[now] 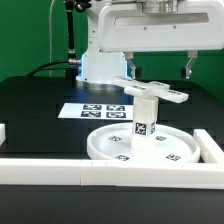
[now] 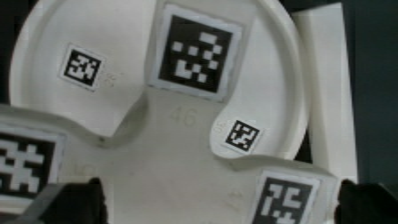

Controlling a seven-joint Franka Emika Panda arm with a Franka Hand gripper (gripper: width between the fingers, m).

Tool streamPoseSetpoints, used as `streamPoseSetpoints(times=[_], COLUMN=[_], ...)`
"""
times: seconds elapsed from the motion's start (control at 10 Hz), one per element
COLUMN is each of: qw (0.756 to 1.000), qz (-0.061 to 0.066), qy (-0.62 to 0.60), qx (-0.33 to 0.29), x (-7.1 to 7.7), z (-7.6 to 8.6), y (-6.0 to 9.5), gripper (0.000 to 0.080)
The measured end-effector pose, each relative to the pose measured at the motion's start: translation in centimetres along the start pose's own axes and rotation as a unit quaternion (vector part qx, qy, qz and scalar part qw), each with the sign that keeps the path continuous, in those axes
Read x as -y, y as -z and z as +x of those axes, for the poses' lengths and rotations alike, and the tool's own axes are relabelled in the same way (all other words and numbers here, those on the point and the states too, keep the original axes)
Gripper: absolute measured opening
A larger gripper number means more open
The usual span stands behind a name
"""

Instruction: Assemble round table

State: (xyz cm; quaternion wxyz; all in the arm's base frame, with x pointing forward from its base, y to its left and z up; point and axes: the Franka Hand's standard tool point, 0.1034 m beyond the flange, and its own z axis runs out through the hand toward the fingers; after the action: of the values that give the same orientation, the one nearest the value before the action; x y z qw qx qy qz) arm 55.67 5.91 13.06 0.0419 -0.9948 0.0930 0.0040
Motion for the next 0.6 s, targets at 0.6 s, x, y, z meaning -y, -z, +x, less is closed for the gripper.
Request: streamPoseSetpoints(times=[0.6], qw=[0.933], qz=[-0.022], qy=[0.358], qx=[-0.003], x=[0.35], z=[0.35], y=[0.37], gripper=[0.0648])
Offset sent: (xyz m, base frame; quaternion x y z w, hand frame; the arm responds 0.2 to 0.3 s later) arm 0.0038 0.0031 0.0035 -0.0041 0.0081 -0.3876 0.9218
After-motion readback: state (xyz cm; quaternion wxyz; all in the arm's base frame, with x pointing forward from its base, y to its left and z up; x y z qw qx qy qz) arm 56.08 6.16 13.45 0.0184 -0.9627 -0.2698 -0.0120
